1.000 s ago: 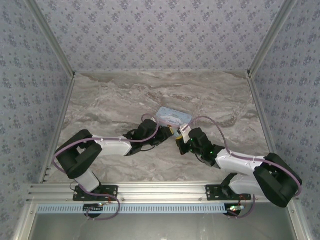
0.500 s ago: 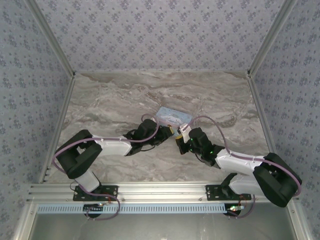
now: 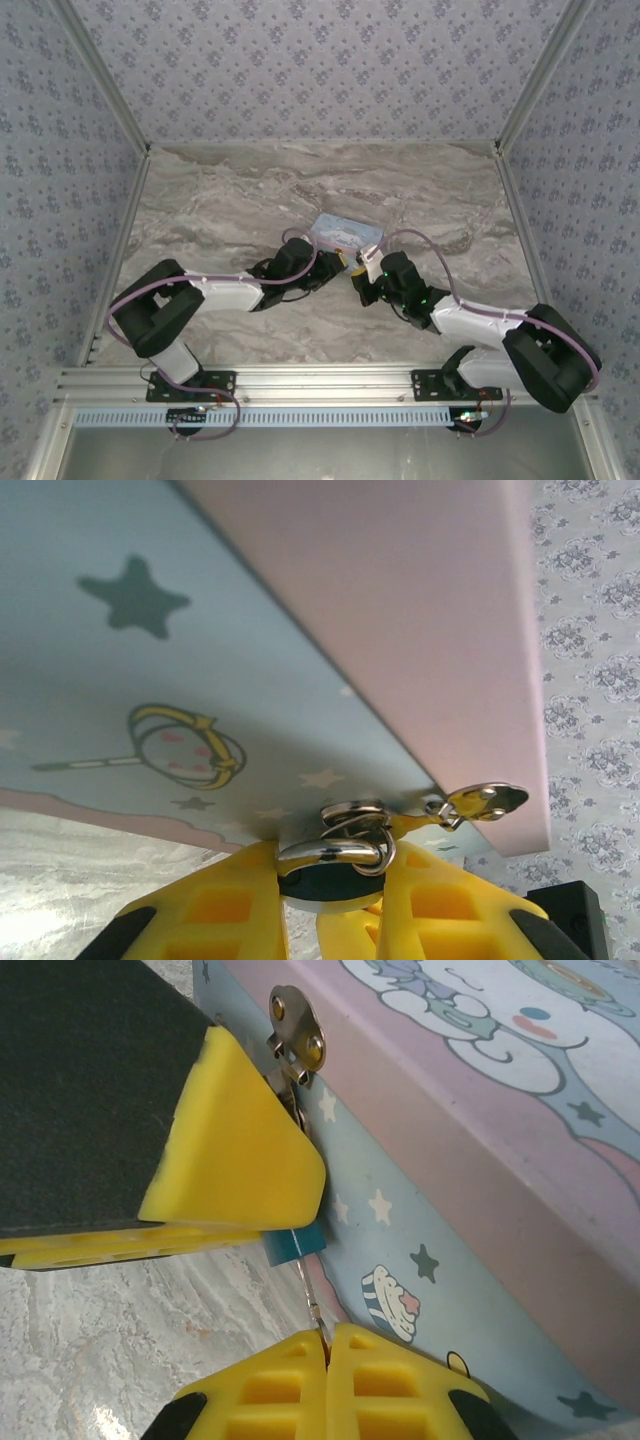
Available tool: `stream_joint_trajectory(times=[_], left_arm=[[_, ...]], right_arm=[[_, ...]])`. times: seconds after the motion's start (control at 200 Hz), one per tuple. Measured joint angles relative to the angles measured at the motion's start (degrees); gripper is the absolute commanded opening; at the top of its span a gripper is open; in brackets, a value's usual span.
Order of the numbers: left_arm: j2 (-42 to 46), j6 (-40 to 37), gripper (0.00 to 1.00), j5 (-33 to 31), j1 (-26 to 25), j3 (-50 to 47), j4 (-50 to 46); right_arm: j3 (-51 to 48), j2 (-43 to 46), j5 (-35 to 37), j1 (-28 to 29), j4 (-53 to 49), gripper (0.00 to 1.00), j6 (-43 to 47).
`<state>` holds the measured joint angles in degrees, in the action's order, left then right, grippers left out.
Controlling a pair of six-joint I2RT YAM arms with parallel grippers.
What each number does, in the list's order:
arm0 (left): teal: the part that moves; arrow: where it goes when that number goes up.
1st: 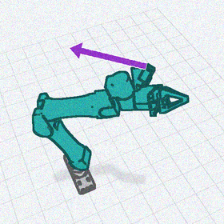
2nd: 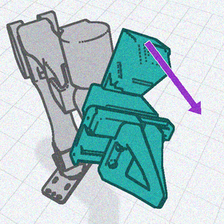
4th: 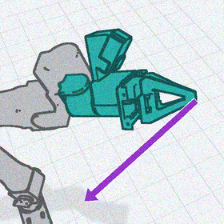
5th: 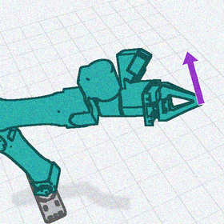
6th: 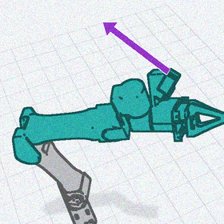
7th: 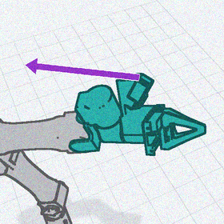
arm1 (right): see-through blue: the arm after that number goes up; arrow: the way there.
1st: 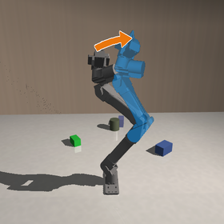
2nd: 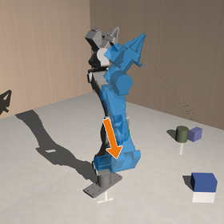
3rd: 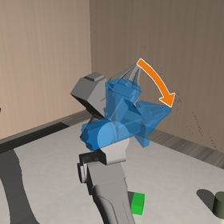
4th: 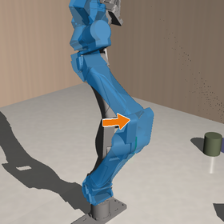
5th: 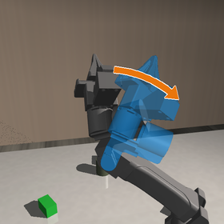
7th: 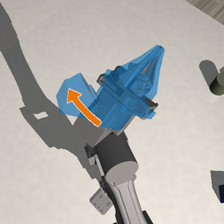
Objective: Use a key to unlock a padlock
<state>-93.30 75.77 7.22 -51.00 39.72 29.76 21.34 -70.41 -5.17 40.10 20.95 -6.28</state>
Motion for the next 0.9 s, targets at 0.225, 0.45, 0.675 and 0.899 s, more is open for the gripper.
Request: stream_joint_trajectory(times=[0.225,0.45,0.675,0.899], left_arm=[[0.0,0.4,0.19,-0.7,0.4,0.0,0.0],[0.0,0.4,0.19,-1.1,0.5,0.0,0.1],[0.0,0.7,0.19,-1.1,0.5,0.2,0.3],[-0.2,0.9,0.19,-1.2,0.7,0.9,0.3]], right_arm=[[0.9,-2.0,-0.7,-0.3,1.2,0.0,0.2],[1.4,-2.8,-1.7,-0.9,1.6,0.0,0.2],[1.6,-2.8,-2.7,-1.7,1.6,0.0,0.2],[2.0,-2.8,-4.1,-2.8,2.0,0.0,0.1]])
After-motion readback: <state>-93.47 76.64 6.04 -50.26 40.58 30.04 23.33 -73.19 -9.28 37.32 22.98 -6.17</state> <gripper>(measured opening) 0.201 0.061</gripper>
